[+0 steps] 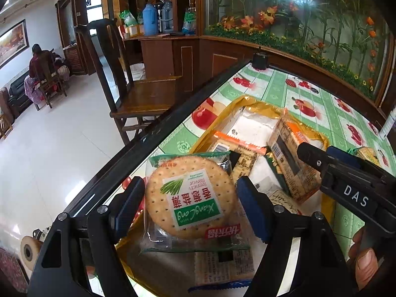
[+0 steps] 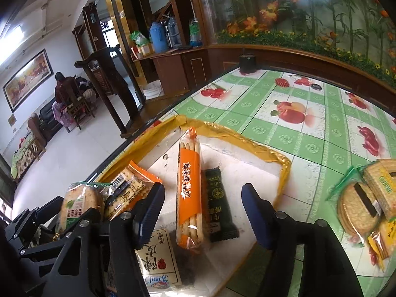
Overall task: Organize snacks
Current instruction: 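Carry both packs into the yellow-rimmed tray and open both tools to release, then move both open tools back over the snack pile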
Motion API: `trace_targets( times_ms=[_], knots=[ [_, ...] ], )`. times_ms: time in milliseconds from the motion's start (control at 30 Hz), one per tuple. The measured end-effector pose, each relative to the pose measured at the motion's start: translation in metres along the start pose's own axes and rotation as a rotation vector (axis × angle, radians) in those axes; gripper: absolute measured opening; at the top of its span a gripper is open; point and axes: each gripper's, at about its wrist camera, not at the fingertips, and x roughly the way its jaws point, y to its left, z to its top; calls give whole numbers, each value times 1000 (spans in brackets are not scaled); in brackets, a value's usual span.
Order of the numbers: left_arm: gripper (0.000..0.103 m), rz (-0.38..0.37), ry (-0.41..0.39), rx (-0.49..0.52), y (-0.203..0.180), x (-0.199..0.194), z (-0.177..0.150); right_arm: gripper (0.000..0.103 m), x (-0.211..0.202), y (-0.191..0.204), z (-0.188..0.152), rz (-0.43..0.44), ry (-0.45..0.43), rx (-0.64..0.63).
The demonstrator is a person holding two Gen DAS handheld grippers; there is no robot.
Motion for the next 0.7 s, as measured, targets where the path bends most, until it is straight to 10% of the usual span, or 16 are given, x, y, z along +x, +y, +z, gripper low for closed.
trace_targets(
  times_ms=[700],
  knots=[
    [77, -43, -75, 54, -30, -46, -3, 77, -73, -25, -14, -45, -91, 38]
  ],
)
